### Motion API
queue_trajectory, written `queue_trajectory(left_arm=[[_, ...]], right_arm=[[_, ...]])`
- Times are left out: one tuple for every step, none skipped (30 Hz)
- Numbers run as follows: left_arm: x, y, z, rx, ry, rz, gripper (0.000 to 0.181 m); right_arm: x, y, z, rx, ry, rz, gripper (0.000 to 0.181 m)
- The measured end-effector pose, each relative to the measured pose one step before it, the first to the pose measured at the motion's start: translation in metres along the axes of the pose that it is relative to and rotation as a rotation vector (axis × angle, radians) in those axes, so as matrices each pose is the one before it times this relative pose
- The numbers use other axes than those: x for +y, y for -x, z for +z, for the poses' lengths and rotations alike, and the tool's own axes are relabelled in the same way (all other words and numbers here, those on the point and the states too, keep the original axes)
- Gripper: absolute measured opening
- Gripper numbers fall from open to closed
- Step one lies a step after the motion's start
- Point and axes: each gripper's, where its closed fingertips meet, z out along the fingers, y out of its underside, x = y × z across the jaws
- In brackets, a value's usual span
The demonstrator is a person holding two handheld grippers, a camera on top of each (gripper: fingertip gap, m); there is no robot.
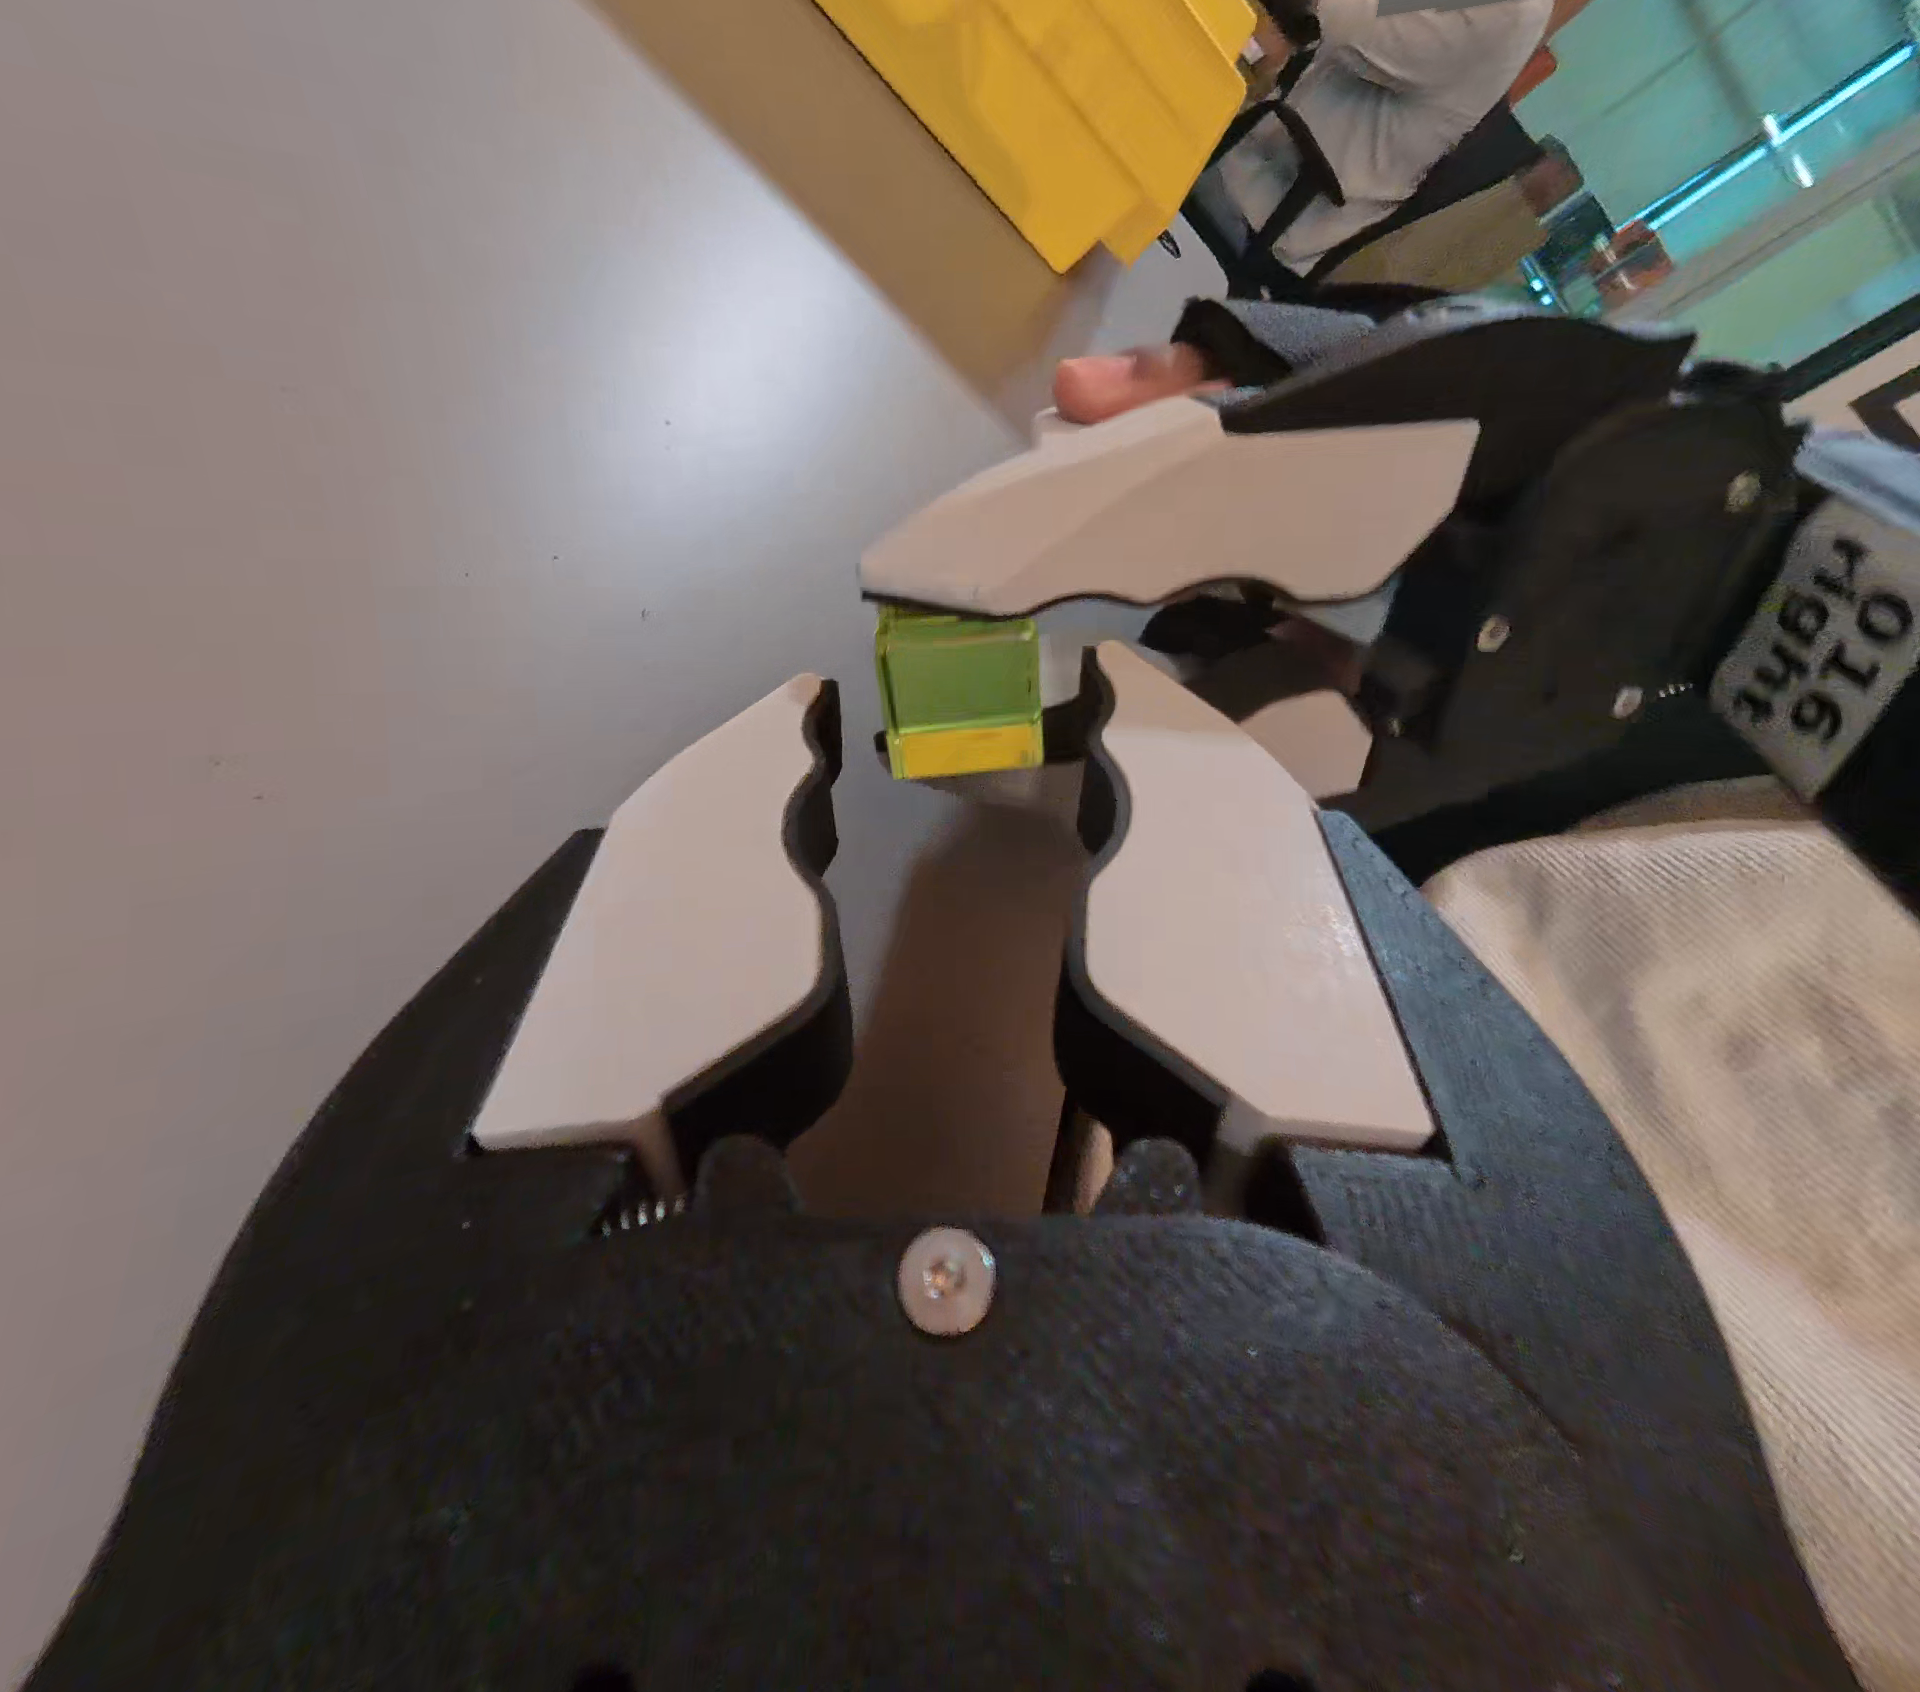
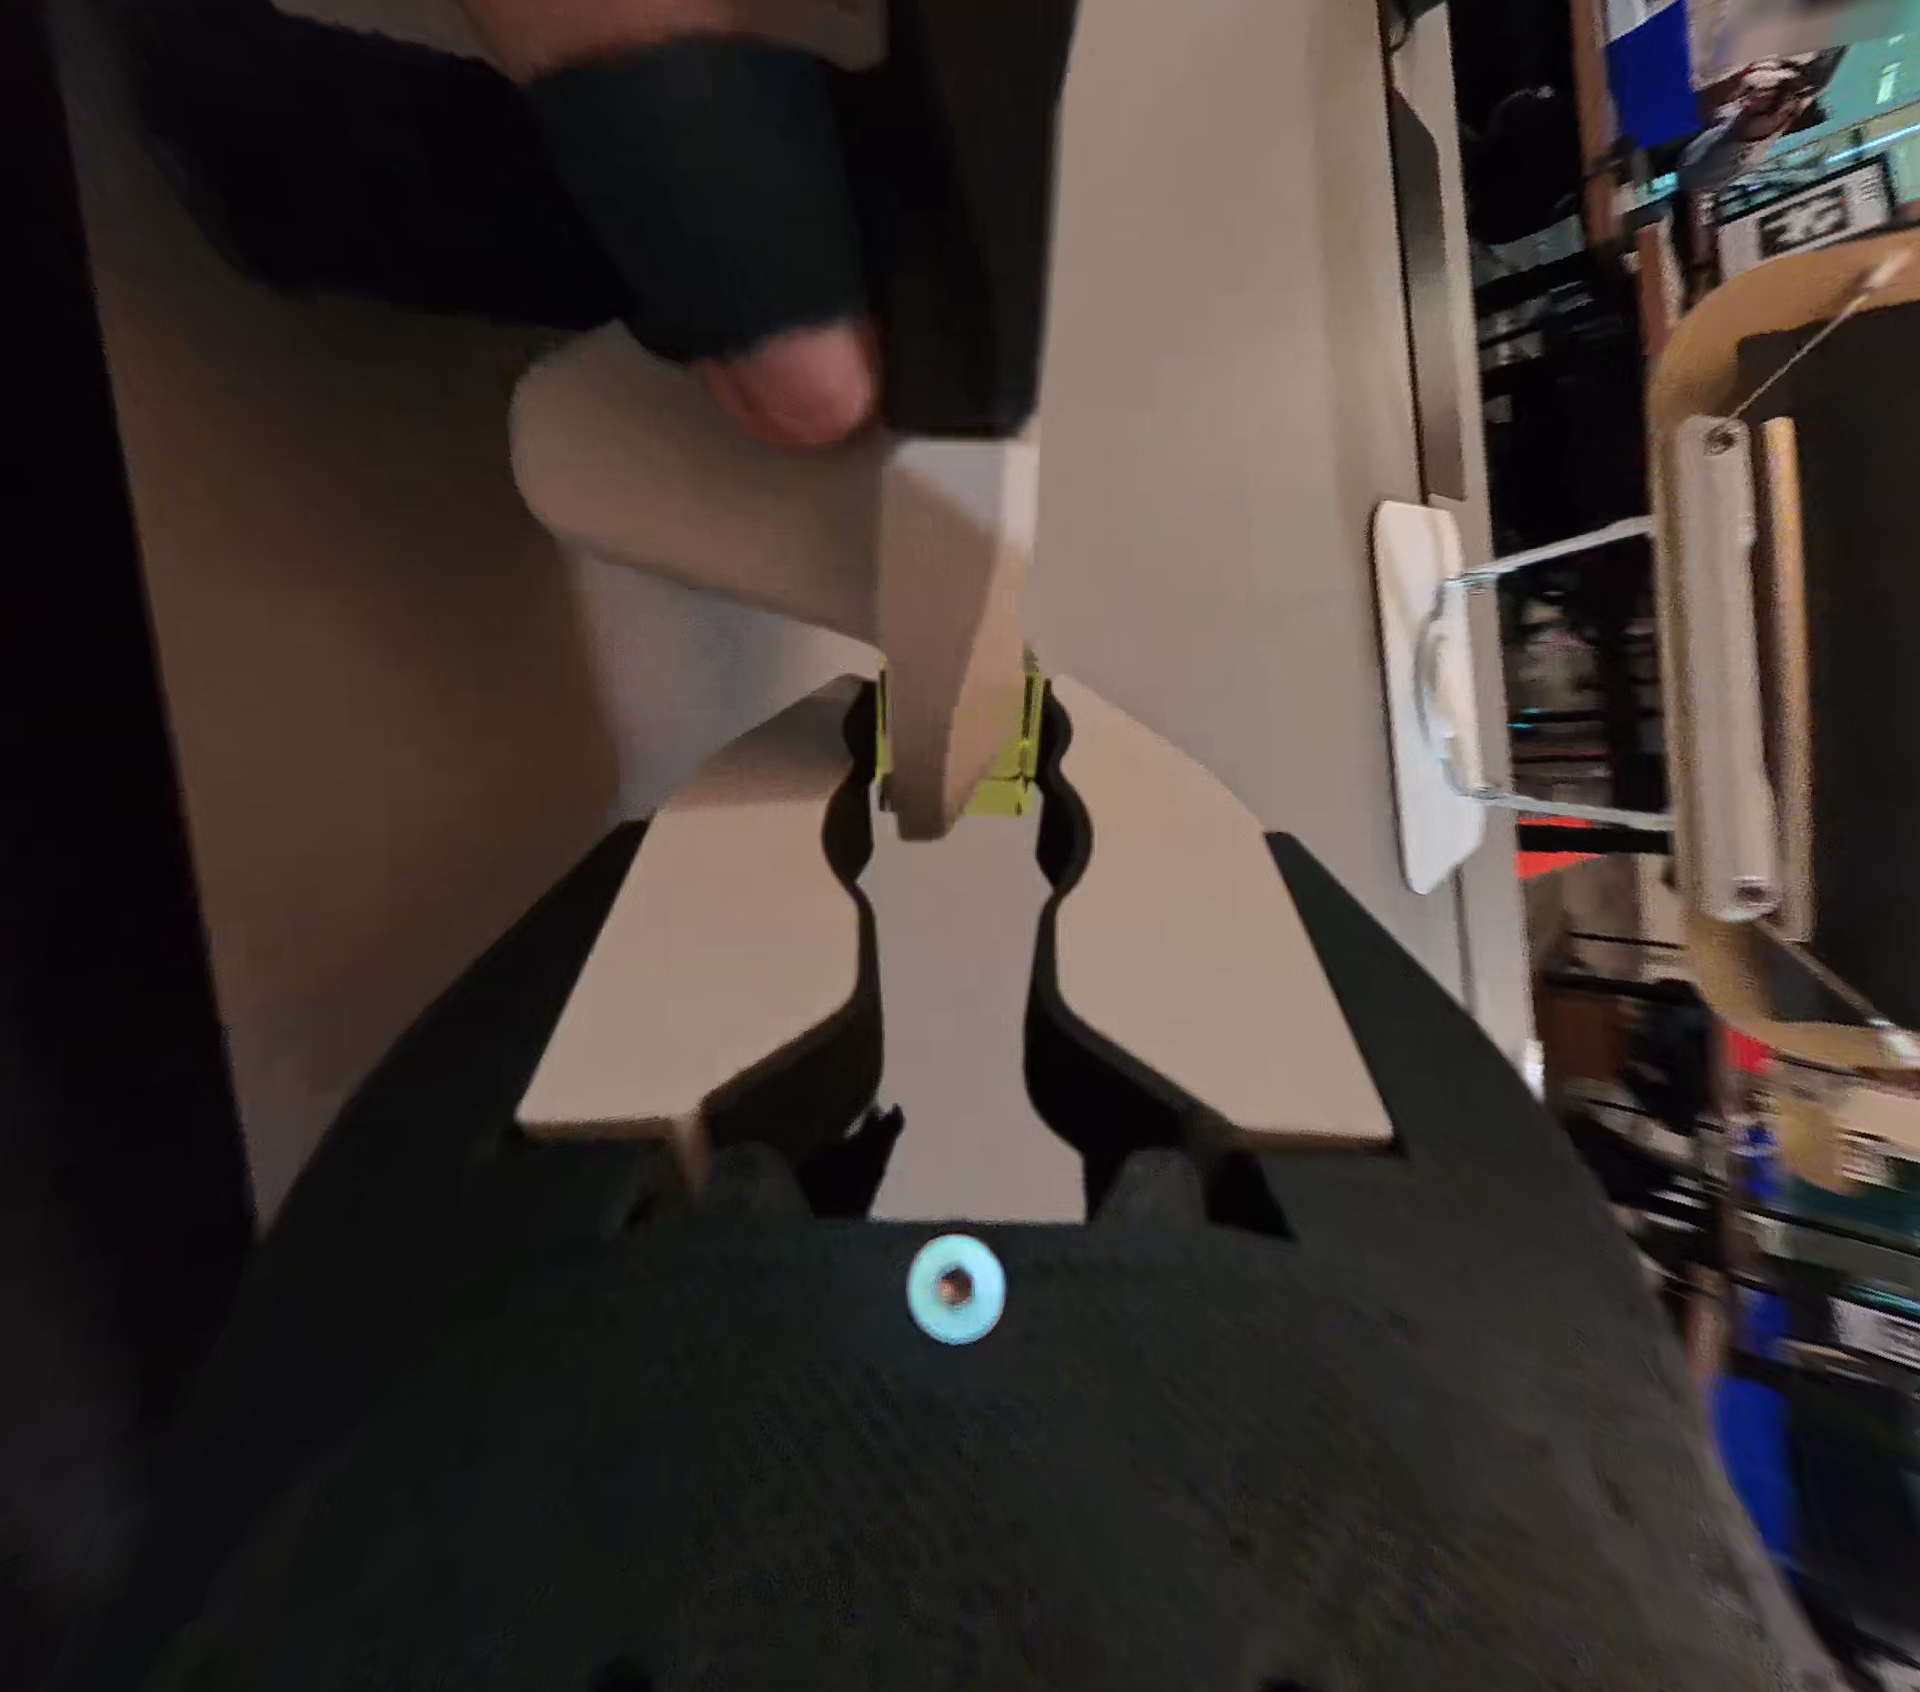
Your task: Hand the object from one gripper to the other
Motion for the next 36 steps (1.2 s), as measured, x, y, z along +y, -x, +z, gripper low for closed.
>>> queue_trajectory(left_arm=[[-0.00054,-0.00147,0.00064,-0.0050,-0.0022,0.0036,0.044],[0.00088,-0.00033,0.00040,-0.0076,0.0061,0.0031,0.036],[0.00198,0.00056,0.00038,-0.0094,0.0127,0.0066,0.031],[0.00091,0.00030,0.00019,-0.0041,0.0061,0.0016,0.031],[0.00015,-0.00001,-0.00022,0.0009,0.0046,-0.0026,0.031],[-0.00106,-0.00048,-0.00074,0.0040,-0.0021,-0.0035,0.032],[-0.00209,-0.00085,-0.00088,0.0062,-0.0107,-0.0027,0.032],[-0.00176,-0.00059,-0.00105,0.0043,-0.0101,-0.0016,0.032],[-0.00128,0.00043,-0.00128,-0.0013,-0.0075,0.0026,0.031],[-0.00174,0.00047,-0.00166,-0.0001,-0.0117,0.0107,0.031],[-0.00235,0.00133,-0.00199,-0.0038,-0.0151,0.0072,0.031],[-0.00326,0.00018,-0.00224,0.0059,-0.0186,0.0049,0.030],[-0.00429,-0.00149,-0.00230,0.0177,-0.0263,0.0090,0.031],[-0.00424,0.00110,-0.00254,-0.0018,-0.0258,0.0060,0.030],[-0.00405,0.00037,-0.00255,0.0020,-0.0263,0.0183,0.030],[-0.00416,-0.00042,-0.00249,0.0050,-0.0275,0.0337,0.030],[-0.00408,0.00181,-0.00261,-0.0144,-0.0269,0.0423,0.030],[-0.00350,0.00206,-0.00239,-0.0178,-0.0203,0.0501,0.030],[-0.00357,0.00084,-0.00236,-0.0125,-0.0198,0.0644,0.030],[-0.00425,0.00068,-0.00228,-0.0155,-0.0268,0.0893,0.029],[-0.00415,0.00049,-0.00230,-0.0207,-0.0279,0.1072,0.029],[-0.00300,0.00081,-0.00203,-0.0286,-0.0115,0.0946,0.029],[-0.00056,0.00292,-0.00150,-0.0446,0.0105,0.0861,0.029],[0.00042,0.00250,-0.00103,-0.0417,0.0197,0.0748,0.029],[-0.00030,0.00084,-0.00057,-0.0310,0.0132,0.0718,0.029],[0.00153,0.00138,0.00023,-0.0342,0.0251,0.0609,0.029],[0.00443,0.00104,0.00123,-0.0265,0.0475,0.0457,0.029],[0.00544,-0.00048,0.00202,-0.0145,0.0530,0.0388,0.029],[0.00571,-0.00046,0.00201,-0.0155,0.0554,0.0363,0.029],[0.00538,-0.00115,0.00204,-0.0133,0.0568,0.0388,0.029],[0.00466,-0.00297,0.00175,-0.0071,0.0622,0.0468,0.030],[0.00446,-0.00161,0.00120,-0.0305,0.0727,0.0693,0.030],[0.00404,-0.00072,0.00094,-0.0457,0.0795,0.0930,0.030],[0.00293,-0.00185,0.00091,-0.0428,0.0763,0.0977,0.031],[0.00115,-0.00280,0.00054,-0.0392,0.0634,0.0870,0.031],[-0.00042,-0.00377,0.00054,-0.0299,0.0499,0.0741,0.031]], right_arm=[[-0.00070,0.00094,-0.00025,0.0208,0.0224,-0.0304,0.028],[-0.00050,0.00087,-0.00035,0.0159,0.0189,-0.0213,0.028],[-0.00051,0.00081,-0.00043,0.0084,0.0134,-0.0114,0.028],[0.00042,0.00071,0.00019,0.0025,0.0118,-0.0023,0.028],[-0.00013,0.00006,0.00015,-0.0002,-0.0017,0.0088,0.028],[-0.00059,-0.00076,-0.00022,-0.0025,-0.0076,0.0171,0.028],[-0.00094,-0.00160,-0.00037,-0.0011,-0.0128,0.0202,0.028],[-0.00057,-0.00201,-0.00038,0.0002,-0.0162,0.0234,0.028],[-0.00035,-0.00309,-0.00018,0.0071,-0.0218,0.0265,0.041],[-0.00007,-0.00451,0.00047,0.0151,-0.0263,0.0294,0.054],[0.00109,-0.00313,0.00118,-0.0021,-0.0192,0.0392,0.066],[0.00076,-0.00093,0.00149,-0.0256,-0.0222,0.0573,0.079],[0.00034,-0.00077,0.00134,-0.0336,-0.0287,0.0717,0.086],[0.00026,-0.00070,0.00089,-0.0428,-0.0310,0.0805,0.090],[-0.00068,0.00003,0.00012,-0.0517,-0.0365,0.0838,0.092],[-0.00038,-0.00324,-0.00073,-0.0338,-0.0354,0.0853,0.092],[-0.00132,-0.00274,-0.00146,-0.0408,-0.0366,0.0853,0.092],[-0.00275,-0.00197,-0.00223,-0.0470,-0.0420,0.0866,0.091],[-0.00377,-0.00317,-0.00296,-0.0373,-0.0455,0.0908,0.089],[-0.00498,-0.00129,-0.00329,-0.0492,-0.0500,0.0923,0.085],[-0.00633,0.00108,-0.00398,-0.0617,-0.0570,0.0940,0.078],[-0.00809,0.00203,-0.00479,-0.0616,-0.0666,0.0909,0.065],[-0.00979,0.00302,-0.00542,-0.0563,-0.0733,0.0741,0.053],[-0.00779,0.00159,-0.00415,-0.0282,-0.0500,0.0472,0.049],[-0.00308,-0.00076,-0.00232,0.0011,-0.0137,0.0057,0.047],[0.00112,-0.00154,-0.00060,0.0153,0.0134,-0.0227,0.045],[0.00348,-0.00146,0.00091,0.0214,0.0248,-0.0312,0.044],[0.00461,0.00013,0.00236,0.0139,0.0292,-0.0279,0.044],[0.00527,0.00167,0.00327,0.0080,0.0341,-0.0203,0.044],[0.00568,0.00101,0.00361,0.0148,0.0373,-0.0177,0.045],[0.00646,-0.00064,0.00375,0.0271,0.0418,-0.0164,0.047],[0.00840,-0.00199,0.00398,0.0317,0.0531,-0.0087,0.049],[0.00770,0.00097,0.00422,0.0074,0.0465,0.0036,0.051],[0.00528,0.00264,0.00387,-0.0078,0.0293,0.0185,0.053],[0.00275,0.00423,0.00313,-0.0204,0.0127,0.0330,0.053],[0.00061,0.00468,0.00219,-0.0252,0.0004,0.0385,0.053]])
